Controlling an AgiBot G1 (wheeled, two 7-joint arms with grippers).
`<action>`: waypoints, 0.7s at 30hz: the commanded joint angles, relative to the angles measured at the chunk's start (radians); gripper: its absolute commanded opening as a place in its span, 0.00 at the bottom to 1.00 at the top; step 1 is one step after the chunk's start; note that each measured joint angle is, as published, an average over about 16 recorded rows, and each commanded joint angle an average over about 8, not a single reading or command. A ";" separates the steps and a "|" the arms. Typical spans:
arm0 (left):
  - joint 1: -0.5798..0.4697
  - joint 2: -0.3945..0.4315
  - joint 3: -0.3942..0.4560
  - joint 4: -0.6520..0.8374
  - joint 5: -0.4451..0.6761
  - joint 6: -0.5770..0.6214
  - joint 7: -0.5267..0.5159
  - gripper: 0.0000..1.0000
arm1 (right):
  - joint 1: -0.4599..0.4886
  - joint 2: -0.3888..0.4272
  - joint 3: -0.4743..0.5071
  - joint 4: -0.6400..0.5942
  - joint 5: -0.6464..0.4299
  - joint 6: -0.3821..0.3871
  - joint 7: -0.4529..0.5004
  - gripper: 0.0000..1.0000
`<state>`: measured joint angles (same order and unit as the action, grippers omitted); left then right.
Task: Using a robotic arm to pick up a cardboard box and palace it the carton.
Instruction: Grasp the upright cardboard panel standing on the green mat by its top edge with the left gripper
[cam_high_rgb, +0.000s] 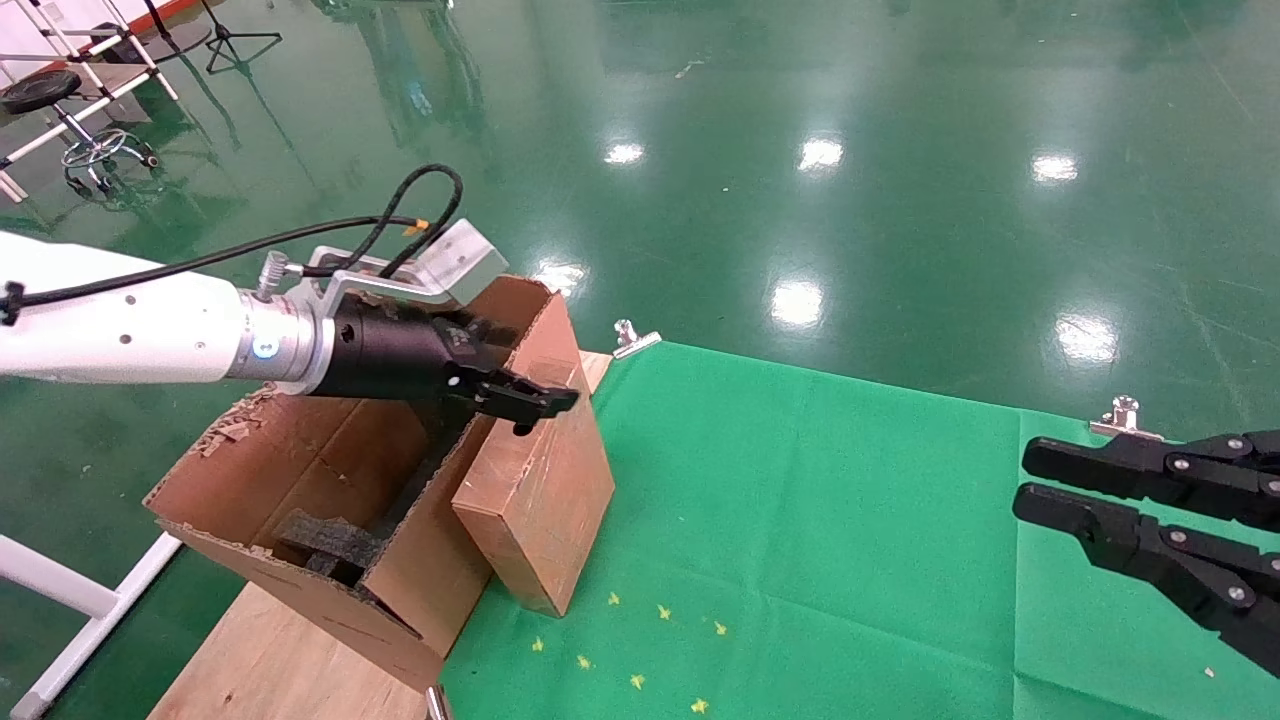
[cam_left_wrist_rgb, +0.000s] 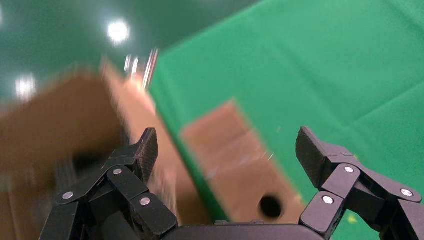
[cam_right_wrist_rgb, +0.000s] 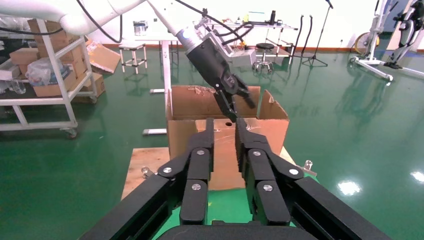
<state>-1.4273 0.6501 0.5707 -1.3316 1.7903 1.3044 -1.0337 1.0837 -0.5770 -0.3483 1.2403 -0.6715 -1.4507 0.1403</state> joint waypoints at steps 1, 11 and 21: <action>-0.032 0.014 0.026 -0.005 0.069 0.040 -0.121 1.00 | 0.000 0.000 0.000 0.000 0.000 0.000 0.000 0.00; -0.064 0.055 0.058 -0.010 0.091 0.141 -0.266 1.00 | 0.000 0.000 0.000 0.000 0.000 0.000 0.000 0.00; -0.059 0.061 0.071 -0.011 0.102 0.153 -0.270 0.87 | 0.000 0.000 0.000 0.000 0.000 0.000 0.000 0.64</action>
<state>-1.4865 0.7110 0.6401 -1.3421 1.8899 1.4557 -1.3046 1.0835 -0.5769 -0.3482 1.2402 -0.6715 -1.4505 0.1403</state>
